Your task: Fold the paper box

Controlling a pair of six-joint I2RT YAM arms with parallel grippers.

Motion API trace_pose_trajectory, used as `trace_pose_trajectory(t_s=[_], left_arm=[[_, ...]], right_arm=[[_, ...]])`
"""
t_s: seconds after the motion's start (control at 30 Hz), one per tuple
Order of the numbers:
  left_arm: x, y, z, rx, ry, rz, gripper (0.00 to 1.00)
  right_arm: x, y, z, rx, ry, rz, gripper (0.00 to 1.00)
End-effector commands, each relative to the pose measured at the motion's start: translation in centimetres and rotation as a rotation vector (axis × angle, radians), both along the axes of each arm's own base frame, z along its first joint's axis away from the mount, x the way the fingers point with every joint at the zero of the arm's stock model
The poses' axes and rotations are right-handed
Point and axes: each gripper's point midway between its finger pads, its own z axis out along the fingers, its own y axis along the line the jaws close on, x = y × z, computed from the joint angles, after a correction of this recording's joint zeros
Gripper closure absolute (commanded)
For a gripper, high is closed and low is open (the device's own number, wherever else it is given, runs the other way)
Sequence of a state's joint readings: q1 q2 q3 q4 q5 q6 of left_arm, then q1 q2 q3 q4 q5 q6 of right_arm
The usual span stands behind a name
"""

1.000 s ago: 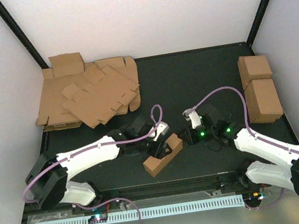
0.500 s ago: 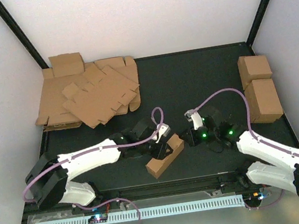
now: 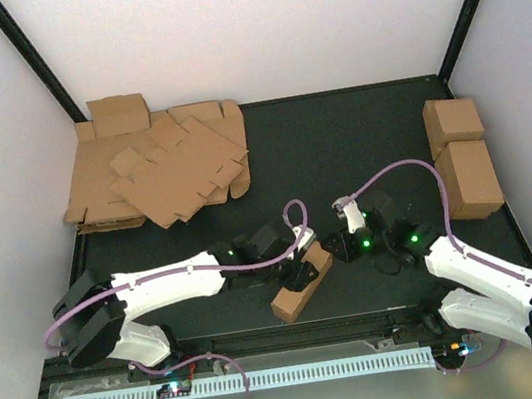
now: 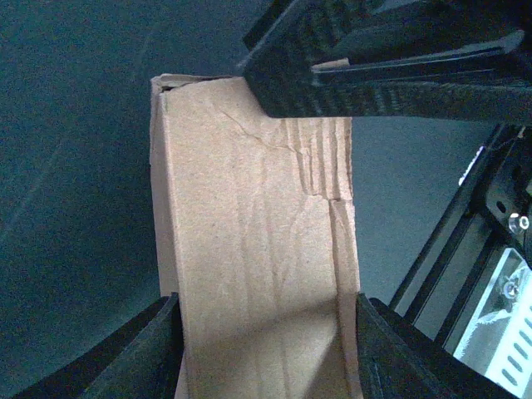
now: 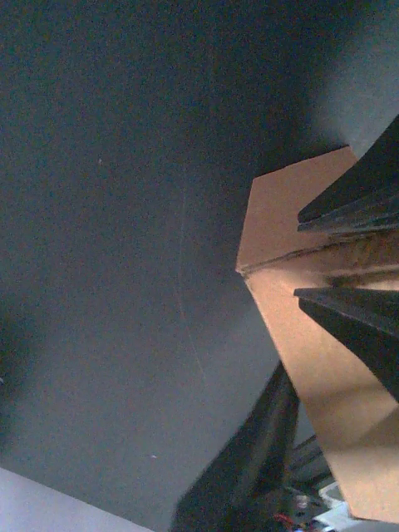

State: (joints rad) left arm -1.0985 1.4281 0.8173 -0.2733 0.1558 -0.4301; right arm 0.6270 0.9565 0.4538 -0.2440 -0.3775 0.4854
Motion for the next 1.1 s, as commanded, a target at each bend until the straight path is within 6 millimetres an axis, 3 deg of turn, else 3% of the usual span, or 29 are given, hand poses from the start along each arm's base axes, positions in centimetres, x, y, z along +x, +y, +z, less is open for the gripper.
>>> trace_pose_trajectory(t_s=[0.0, 0.2, 0.37, 0.47, 0.73, 0.83, 1.07], left_arm=[[-1.3, 0.4, -2.0, 0.082, 0.031, -0.031, 0.44], [-1.2, 0.5, -2.0, 0.121, 0.006, -0.028, 0.46], [-1.4, 0.4, -2.5, 0.162, -0.003, -0.035, 0.46], [-1.5, 0.2, -2.7, 0.171, -0.003, -0.035, 0.46], [-1.4, 0.4, -3.0, 0.176, 0.006, -0.015, 0.47], [-1.4, 0.4, -3.1, 0.179, 0.008, -0.015, 0.48], [-1.6, 0.4, -3.4, 0.181, 0.017, -0.021, 0.49]], right_arm=[[0.4, -0.6, 0.3, -0.042, 0.001, -0.029, 0.74], [1.2, -0.2, 2.2, 0.022, -0.016, -0.041, 0.68], [1.5, -0.6, 2.1, 0.040, -0.007, -0.061, 0.67], [0.9, -0.8, 0.7, 0.029, 0.016, -0.050, 0.74], [-0.4, -1.1, -3.3, 0.038, 0.044, -0.034, 0.78], [0.0, -0.7, -2.5, 0.098, -0.004, -0.040, 0.78], [1.9, -0.3, 2.1, 0.259, -0.111, -0.076, 0.55]])
